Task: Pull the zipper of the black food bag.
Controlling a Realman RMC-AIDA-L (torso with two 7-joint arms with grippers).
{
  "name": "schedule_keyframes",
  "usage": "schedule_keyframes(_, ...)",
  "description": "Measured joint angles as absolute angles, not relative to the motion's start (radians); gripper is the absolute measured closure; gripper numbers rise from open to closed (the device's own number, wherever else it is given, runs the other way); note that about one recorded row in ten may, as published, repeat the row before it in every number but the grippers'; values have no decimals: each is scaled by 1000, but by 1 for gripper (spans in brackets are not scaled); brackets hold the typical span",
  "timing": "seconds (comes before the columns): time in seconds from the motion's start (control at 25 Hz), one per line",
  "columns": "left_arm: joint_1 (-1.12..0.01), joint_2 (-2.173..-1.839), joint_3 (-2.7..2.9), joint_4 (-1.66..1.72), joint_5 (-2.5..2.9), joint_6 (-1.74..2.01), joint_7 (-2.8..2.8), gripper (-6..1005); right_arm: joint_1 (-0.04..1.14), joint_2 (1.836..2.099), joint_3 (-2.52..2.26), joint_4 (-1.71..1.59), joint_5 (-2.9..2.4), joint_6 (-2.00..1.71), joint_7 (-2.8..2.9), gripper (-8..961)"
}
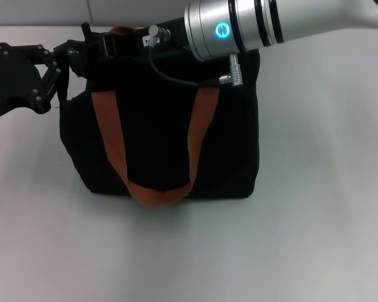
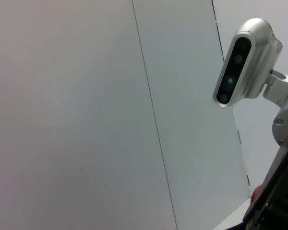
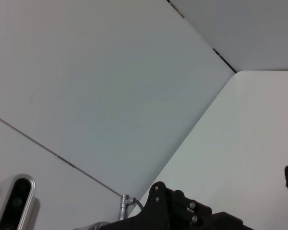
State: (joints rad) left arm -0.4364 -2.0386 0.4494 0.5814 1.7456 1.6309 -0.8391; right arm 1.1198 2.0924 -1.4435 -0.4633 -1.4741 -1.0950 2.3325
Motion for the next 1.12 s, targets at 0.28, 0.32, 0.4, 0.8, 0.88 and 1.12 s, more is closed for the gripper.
schedule_keyframes(0.28, -435, -2036, 449, 581, 1745, 1634, -839, 975, 1119, 2092, -1452, -476, -1480, -1095, 2332, 950)
schedule_keyframes(0.32, -435, -2036, 449, 581, 1745, 1634, -839, 975, 1119, 2092, -1452, -476, -1480, -1095, 2332, 951)
schedule_keyframes(0.4, -435, -2036, 448, 581, 1745, 1634, -839, 975, 1119, 2092, -1453, -477, -1481, -1094, 2332, 951)
schedule_keyframes(0.8, -431, -2034, 434, 581, 1744, 1636, -839, 975, 1050, 2088, -1481, -572, -1497, -1093, 2371, 953)
schedule_keyframes(0.88, -429, -2034, 434, 581, 1744, 1636, -838, 975, 1034, 2088, -1482, -598, -1522, -1093, 2392, 953)
schedule_keyframes(1.12, -428, -2034, 434, 581, 1743, 1636, -837, 975, 1014, 2088, -1482, -618, -1538, -1094, 2406, 954)
